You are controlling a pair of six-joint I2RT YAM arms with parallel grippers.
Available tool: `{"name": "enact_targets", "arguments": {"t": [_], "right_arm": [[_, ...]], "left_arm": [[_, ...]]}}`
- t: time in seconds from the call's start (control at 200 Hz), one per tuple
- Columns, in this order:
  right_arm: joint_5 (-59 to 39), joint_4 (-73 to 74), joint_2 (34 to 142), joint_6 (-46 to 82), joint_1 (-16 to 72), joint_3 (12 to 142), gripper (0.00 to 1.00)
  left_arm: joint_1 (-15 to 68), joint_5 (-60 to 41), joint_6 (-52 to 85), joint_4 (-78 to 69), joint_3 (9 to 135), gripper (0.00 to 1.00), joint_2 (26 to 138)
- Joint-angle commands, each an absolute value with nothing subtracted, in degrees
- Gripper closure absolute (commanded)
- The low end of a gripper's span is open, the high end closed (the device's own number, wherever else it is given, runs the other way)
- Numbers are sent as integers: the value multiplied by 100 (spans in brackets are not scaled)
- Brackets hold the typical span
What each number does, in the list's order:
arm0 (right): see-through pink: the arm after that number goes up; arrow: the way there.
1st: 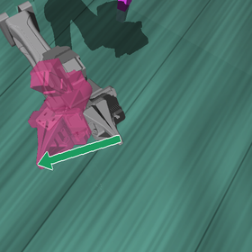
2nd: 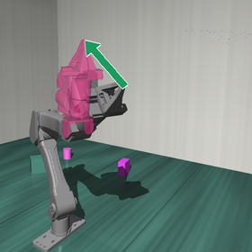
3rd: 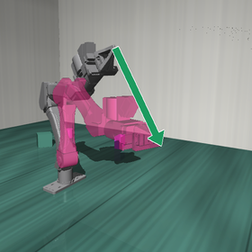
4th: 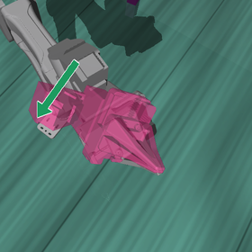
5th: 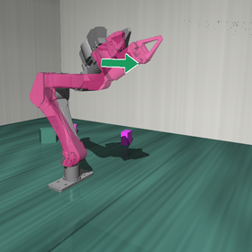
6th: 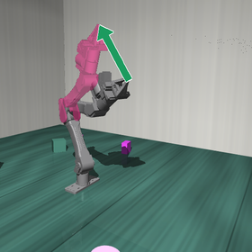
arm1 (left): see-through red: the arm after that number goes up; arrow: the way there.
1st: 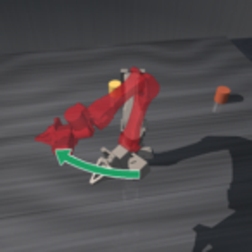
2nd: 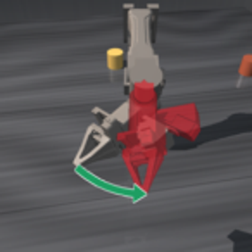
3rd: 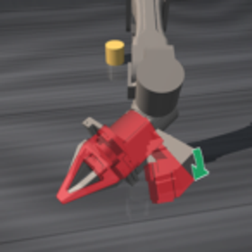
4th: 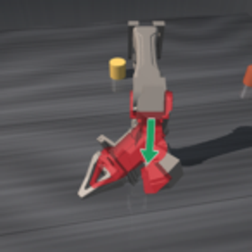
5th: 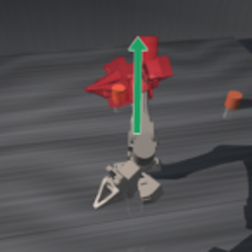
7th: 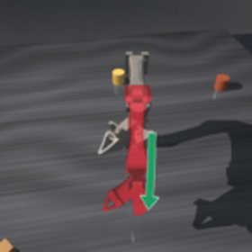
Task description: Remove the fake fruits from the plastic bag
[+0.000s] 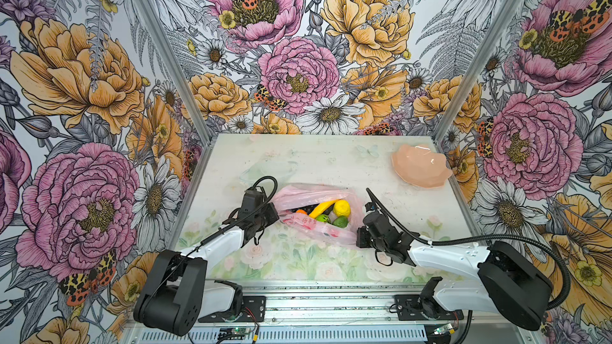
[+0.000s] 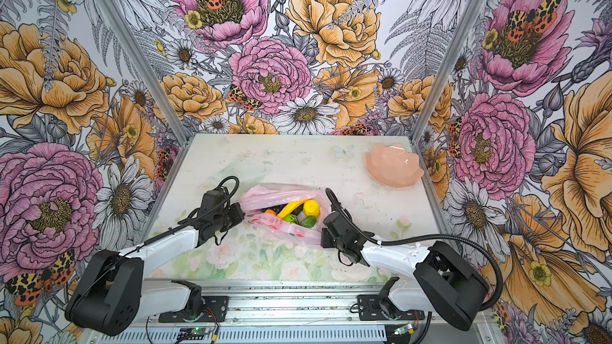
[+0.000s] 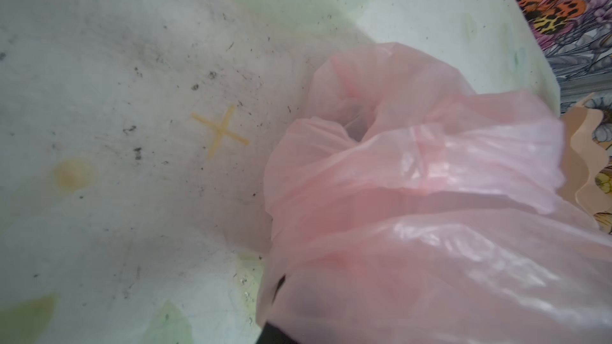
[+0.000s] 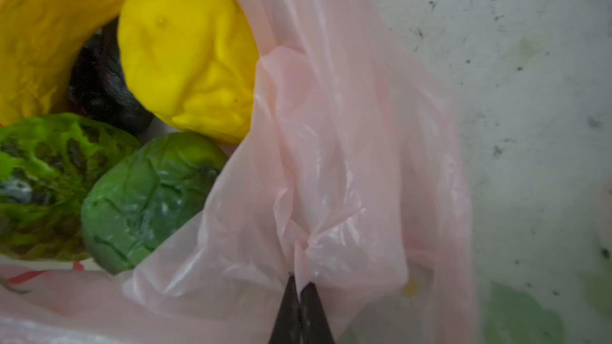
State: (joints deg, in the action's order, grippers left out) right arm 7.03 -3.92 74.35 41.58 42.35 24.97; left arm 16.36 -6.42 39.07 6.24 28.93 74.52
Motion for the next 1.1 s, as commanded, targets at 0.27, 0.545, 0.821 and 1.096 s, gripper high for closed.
{"name": "enact_targets", "arguments": {"t": [0.27,0.545,0.821,1.096], "right_arm": [[1059,89,8216,3765,3261,2859,100],[764,703,9008,3263,2735,3785,100],[47,760,9439,2847,2720,4624,100],[7,602,9361,2600,2689,4719,100]], "left_arm": [[1434,-126,3978,752,3317,100,8467],[1004,-185,4064,502,3414,100,8434],[1561,555,3588,1327,3654,48,7524],[3405,2987,2956,2545,4262,19,6935]]}}
